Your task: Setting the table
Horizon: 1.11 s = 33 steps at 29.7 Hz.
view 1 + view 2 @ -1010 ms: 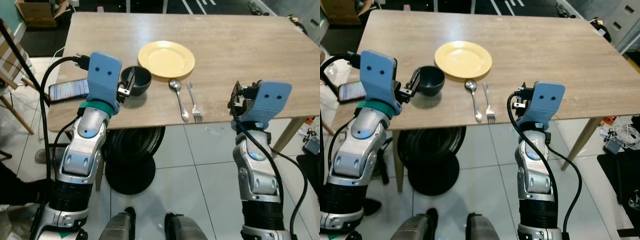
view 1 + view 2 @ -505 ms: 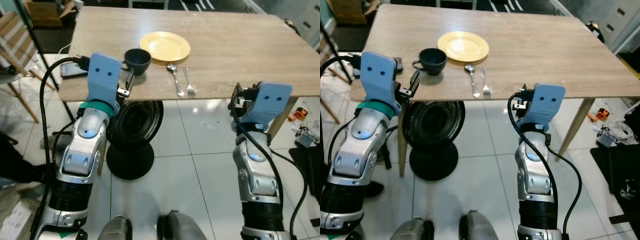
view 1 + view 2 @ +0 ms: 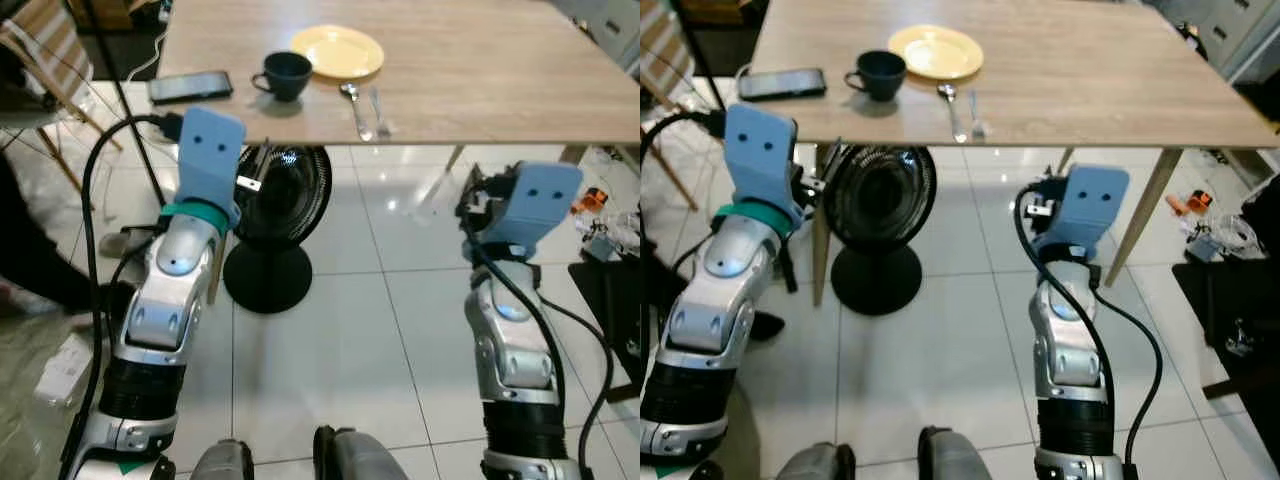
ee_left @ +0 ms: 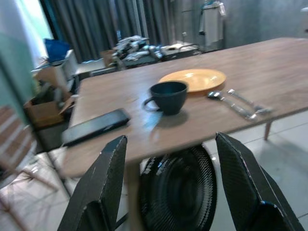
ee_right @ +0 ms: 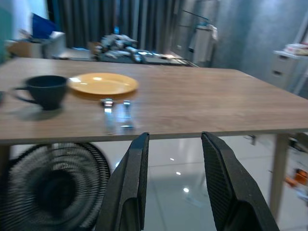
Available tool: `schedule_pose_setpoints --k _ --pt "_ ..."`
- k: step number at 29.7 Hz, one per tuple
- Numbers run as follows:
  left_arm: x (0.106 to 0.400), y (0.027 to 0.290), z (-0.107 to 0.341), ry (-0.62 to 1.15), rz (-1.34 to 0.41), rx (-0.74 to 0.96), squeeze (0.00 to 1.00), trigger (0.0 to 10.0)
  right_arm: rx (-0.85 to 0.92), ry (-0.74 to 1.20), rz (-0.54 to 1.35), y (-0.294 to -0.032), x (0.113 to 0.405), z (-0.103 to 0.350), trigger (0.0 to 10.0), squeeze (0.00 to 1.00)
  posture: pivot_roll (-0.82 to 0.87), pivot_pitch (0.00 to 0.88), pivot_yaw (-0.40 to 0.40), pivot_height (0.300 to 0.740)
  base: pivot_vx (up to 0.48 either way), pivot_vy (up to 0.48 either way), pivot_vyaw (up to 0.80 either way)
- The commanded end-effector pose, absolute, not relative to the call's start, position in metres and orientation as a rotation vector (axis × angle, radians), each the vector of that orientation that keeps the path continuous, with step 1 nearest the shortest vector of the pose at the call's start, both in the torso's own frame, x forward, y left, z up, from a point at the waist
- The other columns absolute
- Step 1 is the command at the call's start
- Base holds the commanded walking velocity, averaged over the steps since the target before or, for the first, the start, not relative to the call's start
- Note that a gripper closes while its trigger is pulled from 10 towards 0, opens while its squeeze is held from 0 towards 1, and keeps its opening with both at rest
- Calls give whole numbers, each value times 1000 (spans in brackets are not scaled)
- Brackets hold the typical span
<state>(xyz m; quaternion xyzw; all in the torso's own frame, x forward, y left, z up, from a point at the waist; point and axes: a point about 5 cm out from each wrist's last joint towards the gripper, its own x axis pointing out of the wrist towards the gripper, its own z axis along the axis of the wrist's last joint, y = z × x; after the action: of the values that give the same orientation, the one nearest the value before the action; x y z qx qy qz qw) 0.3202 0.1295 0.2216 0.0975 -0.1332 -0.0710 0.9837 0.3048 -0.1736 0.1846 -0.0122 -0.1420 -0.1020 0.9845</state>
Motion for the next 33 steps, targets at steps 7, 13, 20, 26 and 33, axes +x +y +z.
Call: schedule_pose_setpoints --k 7,13,20,26,33 --pt "320 126 220 -264 -155 199 0 10000 -27 -279 -224 -179 304 183 10000 0 -15 6 -7 740 -327 0 0" --pt "321 125 218 -262 -159 199 0 10000 -29 -277 -224 -179 304 182 10000 0 -19 6 -6 740 -328 0 0" --pt "320 123 218 -263 -165 196 0 10000 -33 -276 -221 -179 304 181 10000 0 -21 3 -5 740 -328 0 0" --pt "321 123 218 -264 -167 198 0 10000 -33 -276 -219 -179 304 181 10000 0 -15 0 -1 740 -326 0 0" --pt "321 124 218 -265 -167 200 0 10000 -34 -275 -217 -178 304 181 10000 0 -14 0 -2 740 -328 0 0"
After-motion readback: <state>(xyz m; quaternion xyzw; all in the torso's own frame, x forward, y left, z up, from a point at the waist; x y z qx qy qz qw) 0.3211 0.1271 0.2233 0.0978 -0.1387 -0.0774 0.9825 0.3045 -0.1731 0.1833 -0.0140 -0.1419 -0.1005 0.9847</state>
